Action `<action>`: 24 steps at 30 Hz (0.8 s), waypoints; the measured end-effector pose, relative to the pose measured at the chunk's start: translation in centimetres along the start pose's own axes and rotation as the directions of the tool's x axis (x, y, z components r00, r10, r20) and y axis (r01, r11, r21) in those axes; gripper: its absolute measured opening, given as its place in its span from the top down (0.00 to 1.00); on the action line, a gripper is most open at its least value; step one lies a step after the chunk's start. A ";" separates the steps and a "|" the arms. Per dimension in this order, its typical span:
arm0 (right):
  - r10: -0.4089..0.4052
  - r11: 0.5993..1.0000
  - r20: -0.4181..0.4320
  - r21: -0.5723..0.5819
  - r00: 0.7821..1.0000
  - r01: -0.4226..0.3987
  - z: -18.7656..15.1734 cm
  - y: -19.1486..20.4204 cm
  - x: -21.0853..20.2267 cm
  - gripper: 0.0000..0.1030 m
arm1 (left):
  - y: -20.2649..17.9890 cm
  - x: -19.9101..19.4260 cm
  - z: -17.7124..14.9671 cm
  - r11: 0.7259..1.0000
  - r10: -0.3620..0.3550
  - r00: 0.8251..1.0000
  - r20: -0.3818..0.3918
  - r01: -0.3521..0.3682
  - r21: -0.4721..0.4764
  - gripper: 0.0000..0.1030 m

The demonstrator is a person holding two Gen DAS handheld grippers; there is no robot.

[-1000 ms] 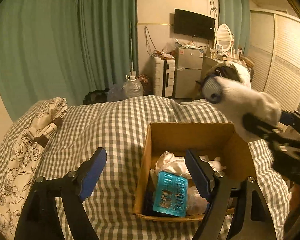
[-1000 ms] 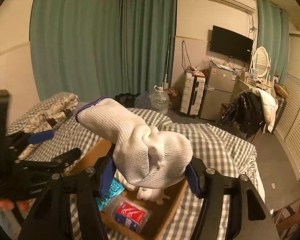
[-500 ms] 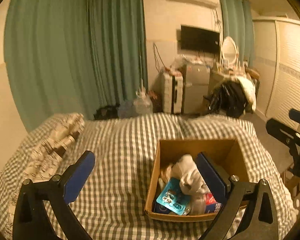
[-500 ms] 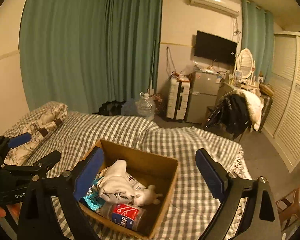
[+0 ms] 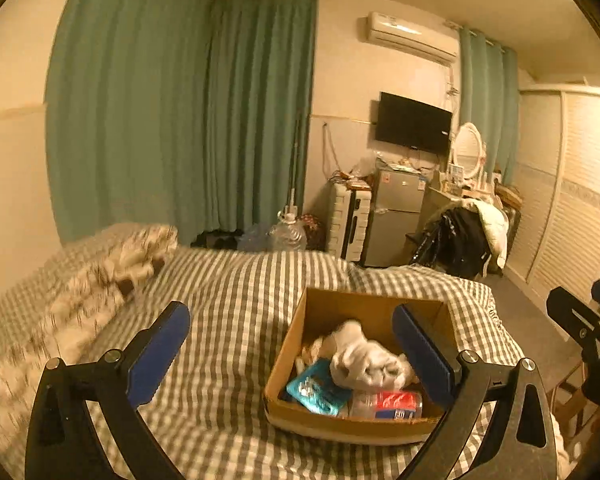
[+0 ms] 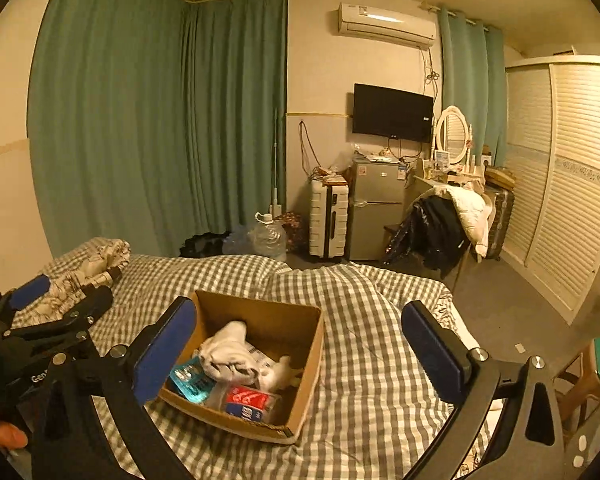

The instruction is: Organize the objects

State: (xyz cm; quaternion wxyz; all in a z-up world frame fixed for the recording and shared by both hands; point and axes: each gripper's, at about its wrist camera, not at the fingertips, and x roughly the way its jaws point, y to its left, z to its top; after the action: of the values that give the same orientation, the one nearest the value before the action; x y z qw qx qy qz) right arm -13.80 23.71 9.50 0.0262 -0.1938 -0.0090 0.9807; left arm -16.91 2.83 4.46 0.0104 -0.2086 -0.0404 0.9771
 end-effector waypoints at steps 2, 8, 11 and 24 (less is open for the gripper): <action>-0.014 1.000 0.022 -0.004 1.000 0.014 -1.9 0.0 0.2 0.00 | 0.2 0.5 -1.6 1.000 -0.004 1.000 -0.023 0.003 -0.019 0.00; -0.039 0.999 -0.004 0.012 0.999 0.039 -4.7 -0.9 2.3 0.00 | 0.5 0.5 -3.0 0.998 0.048 0.998 -0.029 -0.047 0.033 0.00; -0.033 0.999 -0.021 0.017 0.999 0.033 -4.8 -1.2 2.6 0.00 | 0.7 0.1 -3.0 0.999 0.036 0.999 -0.022 -0.036 0.020 0.00; -0.048 0.999 -0.025 -0.008 0.999 0.048 -4.7 -0.5 2.3 0.00 | 0.4 0.0 -3.3 0.998 0.037 0.999 -0.023 -0.036 0.052 0.00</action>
State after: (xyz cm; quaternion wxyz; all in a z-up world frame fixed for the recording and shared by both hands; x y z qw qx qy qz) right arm -14.11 24.34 4.27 0.0491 -0.2060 -0.0169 0.9772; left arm -15.55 2.69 1.47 -0.0018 -0.2206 -0.0111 0.9753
